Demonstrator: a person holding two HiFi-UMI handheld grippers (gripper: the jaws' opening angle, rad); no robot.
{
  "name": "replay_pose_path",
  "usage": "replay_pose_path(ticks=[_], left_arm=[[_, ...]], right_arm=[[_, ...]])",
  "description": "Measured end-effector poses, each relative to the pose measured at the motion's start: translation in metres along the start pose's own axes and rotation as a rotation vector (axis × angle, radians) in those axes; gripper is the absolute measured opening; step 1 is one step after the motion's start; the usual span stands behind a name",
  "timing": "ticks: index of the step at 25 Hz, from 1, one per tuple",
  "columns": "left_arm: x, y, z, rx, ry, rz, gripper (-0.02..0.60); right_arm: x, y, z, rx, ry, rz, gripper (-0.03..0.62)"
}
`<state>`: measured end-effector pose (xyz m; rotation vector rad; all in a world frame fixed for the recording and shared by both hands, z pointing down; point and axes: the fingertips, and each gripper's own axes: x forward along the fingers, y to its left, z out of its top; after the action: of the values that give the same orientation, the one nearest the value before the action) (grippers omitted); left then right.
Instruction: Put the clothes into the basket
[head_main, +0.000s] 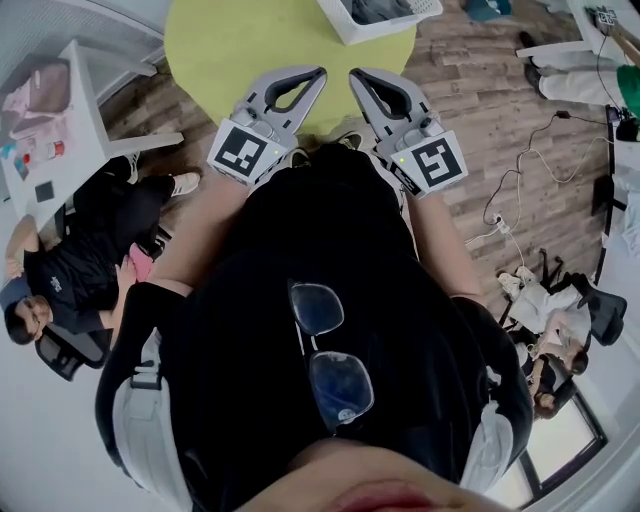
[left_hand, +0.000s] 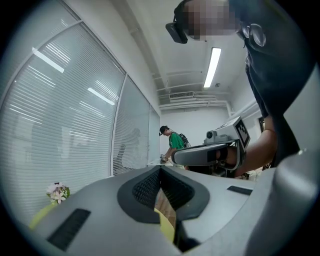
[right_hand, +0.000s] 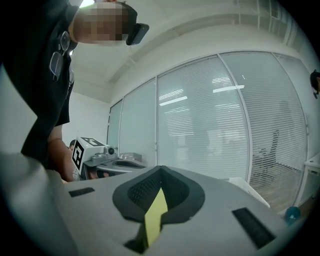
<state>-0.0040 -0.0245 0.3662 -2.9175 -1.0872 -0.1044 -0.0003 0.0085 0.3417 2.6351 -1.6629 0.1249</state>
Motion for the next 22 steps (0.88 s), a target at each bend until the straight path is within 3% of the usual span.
replay_pose_path(ticks=[22], left_arm=[[-0.016, -0.002, -0.002, -0.013, -0.018, 0.03, 0.009]], right_arm=[[0.01, 0.019, -0.009, -0.013, 0.015, 0.042, 0.025]])
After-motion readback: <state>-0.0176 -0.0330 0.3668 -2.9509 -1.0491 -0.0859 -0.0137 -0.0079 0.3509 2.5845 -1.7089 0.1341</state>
